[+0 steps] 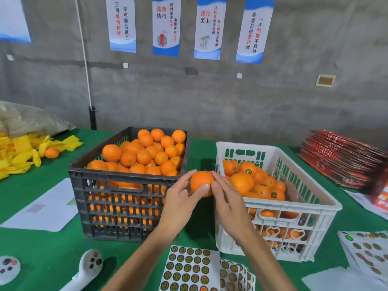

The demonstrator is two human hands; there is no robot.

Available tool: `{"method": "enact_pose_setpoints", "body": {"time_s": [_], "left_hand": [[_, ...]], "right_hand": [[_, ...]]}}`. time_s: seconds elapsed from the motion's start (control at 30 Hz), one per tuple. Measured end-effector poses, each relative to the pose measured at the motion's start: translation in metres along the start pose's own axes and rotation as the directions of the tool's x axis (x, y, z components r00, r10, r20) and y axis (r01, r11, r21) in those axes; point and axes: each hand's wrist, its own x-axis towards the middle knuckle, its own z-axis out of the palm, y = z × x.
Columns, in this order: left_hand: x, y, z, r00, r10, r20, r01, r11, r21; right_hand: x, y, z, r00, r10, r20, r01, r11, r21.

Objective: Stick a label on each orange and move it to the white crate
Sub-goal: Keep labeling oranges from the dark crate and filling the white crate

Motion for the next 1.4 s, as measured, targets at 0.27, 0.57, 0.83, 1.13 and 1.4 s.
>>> {"method": "enact_pose_setpoints", "body": {"time_s": [0.27, 0.57, 0.83, 1.13, 1.4], "left_hand": [[0.054, 0.032, 0.031, 0.997, -0.075, 0.025, 0.073, 0.994, 0.078], [0.112, 0.036, 0.035, 0.981, -0.07, 0.183, -0.005, 0.924, 0.381], [0.194, 0.026, -0.071, 0.996, -0.084, -0.002, 0.037, 0.427, 0.903], [0.239, -0.007, -0.145, 0.909, -0.332, -0.252, 0.204, -0.173, 0.964], [0.235, 0.018, -0.136, 0.989, -0.135, -0.066, 0.063, -0.022, 0.998]], "right_hand": [[0.042, -0.006, -0.04, 0.992, -0.09, 0.09, 0.123, 0.862, -0.491], [0.071, 0.015, -0.061, 0.977, 0.034, -0.212, -0.133, 0.87, -0.474], [0.097, 0.033, -0.054, 0.948, 0.006, -0.319, -0.206, 0.776, -0.596], [0.125, 0.016, 0.029, 0.986, -0.127, -0.113, 0.04, 0.819, -0.572], [0.128, 0.026, 0.043, 0.994, -0.073, -0.082, 0.022, 0.867, -0.498]]}}
